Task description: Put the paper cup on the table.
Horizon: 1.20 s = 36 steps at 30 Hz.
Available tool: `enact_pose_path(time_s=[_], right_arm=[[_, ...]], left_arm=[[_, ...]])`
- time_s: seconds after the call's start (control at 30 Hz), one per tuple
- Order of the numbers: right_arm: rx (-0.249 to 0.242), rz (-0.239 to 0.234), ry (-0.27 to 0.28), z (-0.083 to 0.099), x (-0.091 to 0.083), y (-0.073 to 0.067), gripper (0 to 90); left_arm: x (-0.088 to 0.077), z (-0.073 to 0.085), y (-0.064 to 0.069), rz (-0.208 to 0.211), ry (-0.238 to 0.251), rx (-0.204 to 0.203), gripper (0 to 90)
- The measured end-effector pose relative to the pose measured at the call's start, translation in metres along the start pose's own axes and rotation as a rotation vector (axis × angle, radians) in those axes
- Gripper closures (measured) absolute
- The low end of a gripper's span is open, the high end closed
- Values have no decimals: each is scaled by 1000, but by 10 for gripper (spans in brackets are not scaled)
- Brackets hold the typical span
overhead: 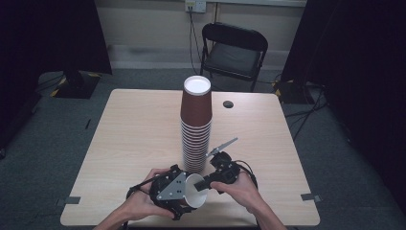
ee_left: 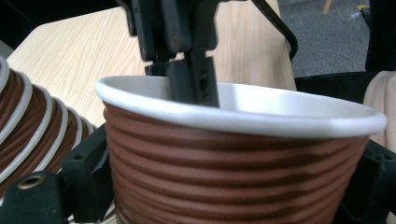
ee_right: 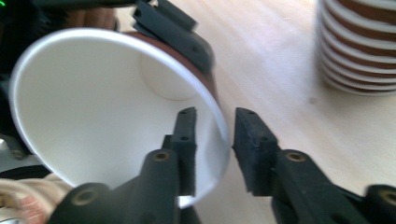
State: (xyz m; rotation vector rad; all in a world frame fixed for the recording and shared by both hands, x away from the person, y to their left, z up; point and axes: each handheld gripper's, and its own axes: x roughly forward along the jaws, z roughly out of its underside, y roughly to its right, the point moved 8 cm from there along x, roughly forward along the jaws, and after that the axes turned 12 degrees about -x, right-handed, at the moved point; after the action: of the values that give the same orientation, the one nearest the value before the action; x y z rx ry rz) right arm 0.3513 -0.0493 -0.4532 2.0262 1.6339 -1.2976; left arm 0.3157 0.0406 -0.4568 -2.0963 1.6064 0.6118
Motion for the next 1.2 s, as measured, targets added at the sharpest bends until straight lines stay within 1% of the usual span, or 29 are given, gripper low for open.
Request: enact_pose_path(time_s=[0.03, 0.07, 0.1, 0.13, 0.2, 0.23, 0.27, 0.3, 0.33, 0.47, 0.5, 0.53, 0.57, 0.6, 0.63, 0.67, 0.7, 0.73, 0.8, 0.83, 0.87, 0.9, 0.93, 1.0, 1.07, 1.1, 1.2], right_arm=[[-9, 26, -1, 1, -1, 1, 687], [-17, 20, 10, 0, -2, 0, 687], [-15, 22, 24, 0, -3, 0, 686], [-25, 34, 36, 0, -4, 1, 681], [-38, 34, 62, -2, -6, 0, 667], [-45, 41, 71, -2, -7, 0, 661], [-50, 44, 78, -3, -7, 0, 655], [-51, 47, 83, -3, -8, 0, 653], [-53, 51, 90, -3, -8, 0, 644], [-65, 66, 113, -4, -8, 0, 629], [-69, 65, 123, -5, -9, 0, 627], [-67, 65, 137, -6, -10, 0, 622], [-73, 66, 145, -7, -10, 0, 622], [-73, 66, 145, -7, -10, 0, 622], [-78, 66, 157, -7, -11, -1, 612], [-81, 71, 165, -8, -12, -1, 608], [-91, 71, 184, -8, -13, -2, 602], [-95, 70, 188, -8, -14, -2, 602], [-109, 90, 205, -9, -16, -2, 599], [-113, 92, 211, -8, -18, -3, 597], [-112, 97, 225, -8, -19, -2, 590], [-109, 104, 231, -8, -21, -1, 586], [-107, 110, 242, -8, -23, -1, 586], [-108, 126, 268, -8, -27, 1, 582], [-104, 124, 276, -6, -31, 1, 579], [-104, 131, 284, -5, -32, 2, 576], [-100, 145, 297, -2, -36, 5, 561]], left_arm=[[0, 0, 0, 4, 6, -5, 100], [-1, 0, -1, 2, 5, -6, 100], [-1, 1, -1, 1, 9, -16, 100], [-2, 1, -2, 1, 4, -16, 100], [-3, 2, -4, -4, 10, -21, 101], [-3, 2, -5, -5, 10, -23, 101], [-4, 2, -6, 0, 22, -34, 101], [-5, 3, -8, -5, 19, -35, 101], [-5, 3, -9, -2, 25, -47, 101], [-8, 4, -12, -9, 41, -70, 102], [-9, 4, -13, -10, 44, -71, 102], [-10, 4, -14, -10, 47, -83, 102], [-10, 4, -14, -10, 47, -83, 102], [-10, 5, -15, -14, 53, -92, 102], [-11, 5, -16, -13, 51, -89, 102], [-11, 6, -17, -17, 53, -98, 102], [-12, 7, -18, -19, 57, -119, 102], [-13, 7, -20, -26, 61, -121, 102], [-15, 7, -21, -24, 66, -134, 103], [-17, 7, -23, -33, 71, -140, 103], [-18, 7, -23, -34, 77, -151, 104], [-19, 7, -24, -33, 78, -152, 104], [-21, 7, -25, -40, 77, -156, 104], [-22, 7, -26, -38, 81, -162, 103], [-26, 7, -30, -48, 97, -182, 103], [-28, 7, -31, -51, 101, -185, 104], [-33, 7, -36, -57, 119, -220, 103]])
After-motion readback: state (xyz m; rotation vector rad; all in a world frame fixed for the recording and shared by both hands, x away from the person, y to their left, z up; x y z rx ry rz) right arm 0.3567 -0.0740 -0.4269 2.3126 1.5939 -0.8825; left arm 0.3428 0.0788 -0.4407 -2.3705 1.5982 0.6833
